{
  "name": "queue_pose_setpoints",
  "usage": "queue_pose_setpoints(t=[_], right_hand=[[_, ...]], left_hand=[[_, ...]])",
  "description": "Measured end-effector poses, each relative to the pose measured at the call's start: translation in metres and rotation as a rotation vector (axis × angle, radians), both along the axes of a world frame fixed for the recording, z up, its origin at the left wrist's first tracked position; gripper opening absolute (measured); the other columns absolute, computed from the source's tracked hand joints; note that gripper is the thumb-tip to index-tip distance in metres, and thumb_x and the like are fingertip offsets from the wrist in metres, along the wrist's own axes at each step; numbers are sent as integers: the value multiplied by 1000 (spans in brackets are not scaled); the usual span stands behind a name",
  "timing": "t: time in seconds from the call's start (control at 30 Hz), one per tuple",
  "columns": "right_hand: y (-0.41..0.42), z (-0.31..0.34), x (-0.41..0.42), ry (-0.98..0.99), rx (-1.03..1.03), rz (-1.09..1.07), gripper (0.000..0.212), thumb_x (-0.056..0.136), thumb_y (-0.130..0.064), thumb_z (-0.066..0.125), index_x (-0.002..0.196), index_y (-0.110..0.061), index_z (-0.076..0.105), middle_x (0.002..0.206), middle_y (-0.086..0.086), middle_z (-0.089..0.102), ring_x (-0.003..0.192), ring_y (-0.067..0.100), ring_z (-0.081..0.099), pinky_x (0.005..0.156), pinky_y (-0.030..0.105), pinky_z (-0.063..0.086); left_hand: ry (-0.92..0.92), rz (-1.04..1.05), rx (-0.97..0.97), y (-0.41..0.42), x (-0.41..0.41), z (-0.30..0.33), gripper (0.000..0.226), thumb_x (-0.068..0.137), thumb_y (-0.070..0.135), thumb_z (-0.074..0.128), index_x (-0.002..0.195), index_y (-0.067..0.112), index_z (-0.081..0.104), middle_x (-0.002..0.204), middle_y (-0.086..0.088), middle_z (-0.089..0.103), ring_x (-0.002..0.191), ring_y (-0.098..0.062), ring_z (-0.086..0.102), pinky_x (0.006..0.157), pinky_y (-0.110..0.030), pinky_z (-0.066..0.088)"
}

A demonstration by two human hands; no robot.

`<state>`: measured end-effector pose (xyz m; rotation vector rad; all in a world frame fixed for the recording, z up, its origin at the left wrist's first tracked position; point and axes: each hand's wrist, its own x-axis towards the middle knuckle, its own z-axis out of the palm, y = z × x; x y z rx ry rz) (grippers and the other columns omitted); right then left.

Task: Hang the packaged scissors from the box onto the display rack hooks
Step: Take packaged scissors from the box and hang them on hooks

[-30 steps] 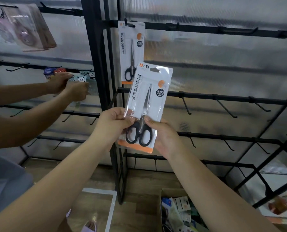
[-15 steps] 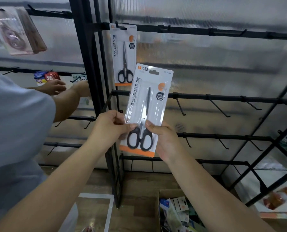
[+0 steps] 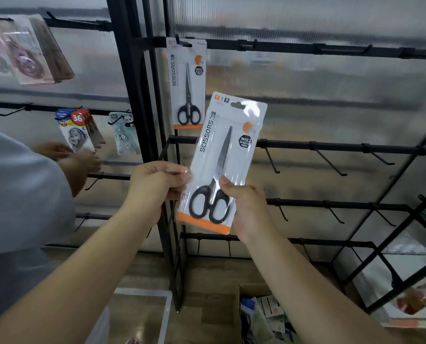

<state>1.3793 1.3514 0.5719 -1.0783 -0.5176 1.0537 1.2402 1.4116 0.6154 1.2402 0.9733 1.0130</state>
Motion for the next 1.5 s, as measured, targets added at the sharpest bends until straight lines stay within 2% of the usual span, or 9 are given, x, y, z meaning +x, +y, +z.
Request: queue_pose_setpoints(t=[0.2,0.37,0.5,0.6,0.77,0.87,1.1,1.27,1.5], right_hand=[[0,5,-12,-79,39,-9,18,85,-11,67,100,-20,63,103,7,68,100,30,64,94,50,49],[-1,9,-13,-138,49,24,19,87,-9,63,95,-25,60,102,5,65,102,30,62,94,48,49],[-4,10,-10,-182,11,24,21,85,-11,66,102,-20,58,109,8,63,106,30,59,96,48,48],[-7,9,-6,-205,1,25,22,84,-7,66,103,-17,59,107,9,65,105,28,60,97,44,48],[-13,8,1,-161,14,71,16,84,-1,65,91,-15,66,84,-1,72,84,18,66,84,32,53],[-12,9,-3,-70,37,83,16,86,0,61,97,-10,66,86,6,72,84,24,67,82,40,54],[-18,12,4,-79,23,101,17,85,0,62,96,-12,65,87,6,71,84,25,66,81,40,54],[-17,13,-2,-9,30,5,18,85,1,61,101,-6,65,89,9,70,84,27,66,79,40,54],[-11,13,16,86,-20,-79,41,74,-7,69,114,-4,59,108,16,68,98,33,65,84,47,53]], left_hand=[[109,145,231,-3,3,-15,32,82,-14,54,68,13,66,58,3,63,57,-11,56,56,-25,52],[134,179,310,-1,1,-19,21,82,-6,64,73,13,67,66,-5,62,58,-10,56,59,-23,53],[219,143,346,-3,-2,-19,8,81,-2,67,86,3,71,74,-2,67,63,-4,63,62,-11,52],[214,64,265,-2,-6,-20,9,79,-3,68,79,6,70,75,-5,69,67,-13,66,69,-21,56],[97,-45,236,-11,-6,-4,15,84,-1,62,71,6,64,59,1,67,55,-12,61,60,-26,55],[25,-16,245,-9,2,12,18,86,2,61,69,7,62,60,2,67,54,-11,60,55,-24,53],[-116,-107,-27,-5,11,19,12,88,-3,55,85,5,64,78,-4,71,65,-14,64,61,-25,54],[-222,-5,-61,-13,27,22,17,89,2,58,75,10,62,73,-1,69,64,-14,62,59,-26,55],[-18,-365,3,-8,15,15,3,83,12,61,82,10,64,68,2,67,56,-9,57,50,-20,49]])
